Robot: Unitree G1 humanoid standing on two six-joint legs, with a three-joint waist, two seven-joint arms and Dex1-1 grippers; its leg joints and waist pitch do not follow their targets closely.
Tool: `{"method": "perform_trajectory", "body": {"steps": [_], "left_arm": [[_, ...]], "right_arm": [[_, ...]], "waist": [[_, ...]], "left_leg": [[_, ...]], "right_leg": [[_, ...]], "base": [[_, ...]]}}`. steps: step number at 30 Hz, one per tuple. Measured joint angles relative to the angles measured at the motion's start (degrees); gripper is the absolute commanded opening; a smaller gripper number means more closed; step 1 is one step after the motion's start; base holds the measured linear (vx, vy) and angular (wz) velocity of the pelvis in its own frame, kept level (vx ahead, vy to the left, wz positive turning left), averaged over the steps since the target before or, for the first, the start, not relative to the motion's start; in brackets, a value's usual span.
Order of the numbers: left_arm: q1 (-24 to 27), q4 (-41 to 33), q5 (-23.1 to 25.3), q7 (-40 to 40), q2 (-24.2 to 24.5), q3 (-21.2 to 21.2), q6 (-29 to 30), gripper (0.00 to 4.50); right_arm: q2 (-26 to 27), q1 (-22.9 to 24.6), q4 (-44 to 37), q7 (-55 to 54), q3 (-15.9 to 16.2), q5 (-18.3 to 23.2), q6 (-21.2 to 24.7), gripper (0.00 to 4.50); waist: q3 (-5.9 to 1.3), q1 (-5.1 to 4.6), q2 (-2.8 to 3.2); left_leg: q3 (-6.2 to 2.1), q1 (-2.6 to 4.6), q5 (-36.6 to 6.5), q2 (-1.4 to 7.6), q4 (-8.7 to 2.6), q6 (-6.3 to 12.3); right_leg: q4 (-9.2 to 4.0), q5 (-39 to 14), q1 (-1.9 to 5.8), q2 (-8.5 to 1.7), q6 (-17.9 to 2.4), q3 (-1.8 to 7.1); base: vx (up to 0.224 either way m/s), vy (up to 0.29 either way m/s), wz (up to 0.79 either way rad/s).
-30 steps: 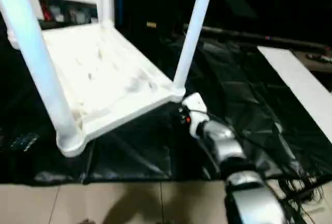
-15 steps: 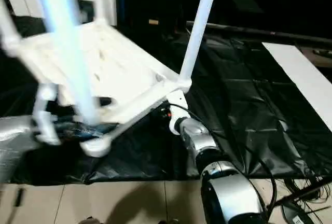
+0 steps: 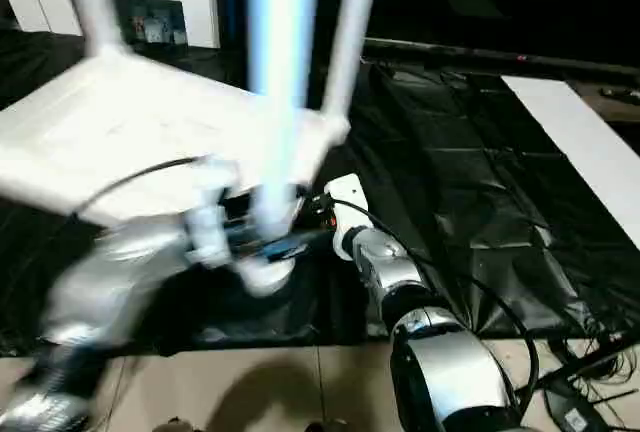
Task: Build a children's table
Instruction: Rotate table base
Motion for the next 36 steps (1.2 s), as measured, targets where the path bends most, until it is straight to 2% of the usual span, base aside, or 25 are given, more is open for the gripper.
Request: {"method": "perform_trajectory", "body": {"steps": [4,7,12,15,19,24,29,33,36], "left_arm": [[-2.7,5.8,4.1,4.7,-1.6,-0.7,-3.3,4.5],[-3.6,9.6,6.6,7.9,-1.7,-0.6,-5.7,4.5],[-4.2,12.6,7.2,8.5,-2.1,0.1,-10.2,4.5],[-0.9,8.2,3.7,3.1,-0.9,0.5,-9.0,4.5],[3.0,5.2,1.0,-1.0,1.0,0.1,-7.5,4.5],[6.3,3.7,0.4,0.5,1.8,1.8,-6.6,4.5],[12.1,0.3,-2.2,1.0,3.8,5.3,-4.9,4.5],[15.5,-2.6,-3.3,1.6,5.5,6.9,-4.5,4.5],[17.4,-4.9,-2.7,5.6,6.1,9.2,-4.0,4.5]], "right_arm": [[-2.2,0.6,-0.3,-0.5,-1.7,1.0,-1.0,3.11],[-4.3,1.8,-0.5,-0.4,-2.8,1.1,-1.5,3.11],[-8.2,5.2,-3.7,1.5,-3.9,2.3,-2.5,3.11],[-10.4,8.6,-9.0,5.3,-4.0,2.8,-2.7,3.11],[-11.6,13.3,-16.8,11.7,-2.8,3.2,-2.5,3.11],[-13.0,18.6,-25.5,17.1,-0.4,3.8,-1.7,3.11],[-14.1,23.5,-37.1,18.2,-0.5,5.6,2.8,3.11],[-13.4,26.7,-42.9,18.1,0.1,6.2,5.9,3.11],[-11.9,29.6,-48.6,15.3,0.6,6.5,8.6,3.11]], "waist": [[-0.12,0.54,1.07],[-0.12,0.7,1.28],[-0.11,0.78,1.52],[-0.32,0.56,1.95],[-0.39,0.56,2.1],[-0.41,0.56,2.11],[-0.43,0.47,2.09],[-0.43,0.47,2.08],[-0.49,0.44,1.97]], "left_leg": [[0.03,-0.13,0.0,-0.01,0.0,0.02],[0.02,-0.21,0.0,0.0,0.02,0.03],[0.04,-0.23,0.0,-0.02,0.04,0.04],[0.05,-0.23,0.0,-0.01,0.0,0.09],[0.05,-0.24,0.0,0.02,0.01,0.09],[0.06,-0.22,0.0,-0.02,0.1,0.13],[0.03,-0.25,0.0,0.03,0.04,0.12],[0.02,-0.3,0.0,0.01,0.02,0.12],[0.0,-0.29,0.0,0.01,0.02,0.12]], "right_leg": [[0.0,0.0,-0.06,-0.02,0.0,-0.02],[-0.04,0.0,-0.07,-0.02,0.0,-0.06],[-0.07,0.0,-0.07,-0.07,0.0,-0.06],[-0.08,0.0,-0.08,-0.07,-0.1,-0.08],[-0.08,0.0,-0.1,-0.05,0.1,-0.12],[-0.16,0.0,0.0,-0.11,0.1,-0.09],[-0.18,-0.1,-0.03,-0.04,0.1,-0.15],[-0.25,-0.1,-0.05,-0.06,0.2,-0.16],[-0.29,-0.1,-0.03,-0.06,0.2,-0.18]], "base": [[0.0,0.0,0.0],[0.0,0.0,0.0],[0.0,0.0,0.0],[0.0,0.0,0.0],[0.0,0.0,0.0],[0.0,0.0,0.0],[0.0,0.0,0.0],[0.0,0.0,0.0],[0.0,0.0,0.0]]}}
